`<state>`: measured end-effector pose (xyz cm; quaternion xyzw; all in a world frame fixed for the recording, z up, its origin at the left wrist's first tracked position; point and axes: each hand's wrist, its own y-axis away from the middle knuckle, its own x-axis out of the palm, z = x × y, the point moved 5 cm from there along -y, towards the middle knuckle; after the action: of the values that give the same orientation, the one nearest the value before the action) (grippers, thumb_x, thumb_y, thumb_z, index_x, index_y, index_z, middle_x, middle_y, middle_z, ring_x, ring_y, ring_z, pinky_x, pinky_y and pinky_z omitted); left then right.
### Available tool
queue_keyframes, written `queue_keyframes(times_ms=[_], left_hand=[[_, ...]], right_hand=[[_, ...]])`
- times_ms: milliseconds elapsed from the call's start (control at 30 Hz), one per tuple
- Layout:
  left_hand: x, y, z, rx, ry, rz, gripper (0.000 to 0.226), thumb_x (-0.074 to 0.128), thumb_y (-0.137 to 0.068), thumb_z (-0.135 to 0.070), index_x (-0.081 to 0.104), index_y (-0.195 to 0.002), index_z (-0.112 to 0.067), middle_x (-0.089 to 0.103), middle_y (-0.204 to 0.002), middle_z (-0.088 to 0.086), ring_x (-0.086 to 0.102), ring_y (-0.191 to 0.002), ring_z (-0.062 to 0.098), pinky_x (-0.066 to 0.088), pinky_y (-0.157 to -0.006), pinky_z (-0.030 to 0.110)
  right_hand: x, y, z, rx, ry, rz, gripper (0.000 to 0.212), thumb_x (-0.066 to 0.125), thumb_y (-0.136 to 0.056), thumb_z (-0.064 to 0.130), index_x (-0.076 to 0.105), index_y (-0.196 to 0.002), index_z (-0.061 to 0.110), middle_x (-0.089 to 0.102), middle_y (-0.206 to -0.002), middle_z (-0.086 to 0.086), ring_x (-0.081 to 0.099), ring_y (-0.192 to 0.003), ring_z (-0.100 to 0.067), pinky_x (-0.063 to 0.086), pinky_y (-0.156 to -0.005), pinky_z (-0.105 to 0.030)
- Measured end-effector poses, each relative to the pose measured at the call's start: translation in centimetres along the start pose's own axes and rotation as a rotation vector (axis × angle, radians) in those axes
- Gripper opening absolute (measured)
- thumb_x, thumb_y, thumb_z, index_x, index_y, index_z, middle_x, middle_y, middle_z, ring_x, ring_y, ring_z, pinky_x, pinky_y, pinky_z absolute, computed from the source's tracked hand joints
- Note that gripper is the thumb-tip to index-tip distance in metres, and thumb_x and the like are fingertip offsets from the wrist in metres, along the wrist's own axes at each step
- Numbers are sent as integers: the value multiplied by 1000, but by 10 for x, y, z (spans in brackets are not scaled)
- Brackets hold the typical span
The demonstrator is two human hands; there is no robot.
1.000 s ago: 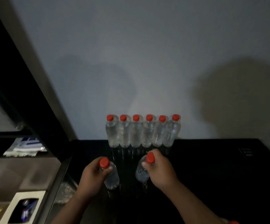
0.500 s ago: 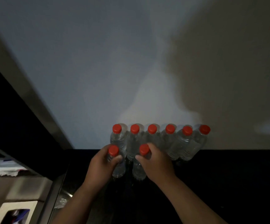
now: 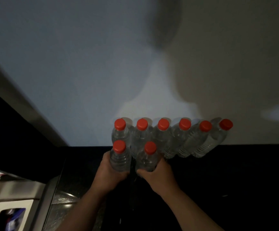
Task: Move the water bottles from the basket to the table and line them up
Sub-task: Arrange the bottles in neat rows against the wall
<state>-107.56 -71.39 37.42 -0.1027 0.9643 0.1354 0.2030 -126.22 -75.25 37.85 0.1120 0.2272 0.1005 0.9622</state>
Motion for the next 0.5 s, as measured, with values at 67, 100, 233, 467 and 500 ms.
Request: queue_keyframes(times_ms=[67, 100, 233, 467, 500], left_hand=[[2, -6, -3, 16, 6, -20, 47, 85, -64, -21, 58, -102, -23, 69, -87, -6, 68, -81, -2, 50, -62, 13], [2, -6, -6, 31, 2, -32, 53, 85, -65, -23, 55, -108, -27, 68, -91, -12, 65, -85, -11, 49, -63, 8], [4, -10, -3, 52, -28, 1, 70, 86, -64, -27, 50, -124, -28, 65, -104, -18, 57, -93, -21, 49, -70, 4], [5, -14, 3, 30, -19, 5, 72, 86, -60, -34, 51, -122, -29, 67, -103, -14, 63, -93, -11, 55, -75, 18], [5, -14, 3, 40, -12, 12, 73, 87, -59, -34, 52, -123, -28, 68, -104, -13, 64, -95, -8, 56, -76, 19]], right_hand=[[6, -4, 4, -27, -13, 16, 52, 86, -60, 12, 61, -99, 36, 67, -85, 37, 62, -86, 17, 47, -73, -6], [9, -6, 4, -40, -12, 20, 53, 85, -61, 12, 61, -103, 34, 68, -90, 35, 63, -90, 14, 48, -76, -8], [16, -10, 1, -56, -39, 30, 54, 83, -65, 13, 62, -112, 29, 72, -103, 15, 67, -98, 0, 54, -85, -22], [19, -13, -5, -26, -19, 27, 55, 82, -65, 10, 63, -114, 25, 72, -101, 16, 67, -97, 1, 54, -83, -18], [20, -13, -5, -28, -10, 33, 56, 82, -64, 12, 63, -115, 25, 72, -102, 16, 67, -97, 2, 54, -84, -19]])
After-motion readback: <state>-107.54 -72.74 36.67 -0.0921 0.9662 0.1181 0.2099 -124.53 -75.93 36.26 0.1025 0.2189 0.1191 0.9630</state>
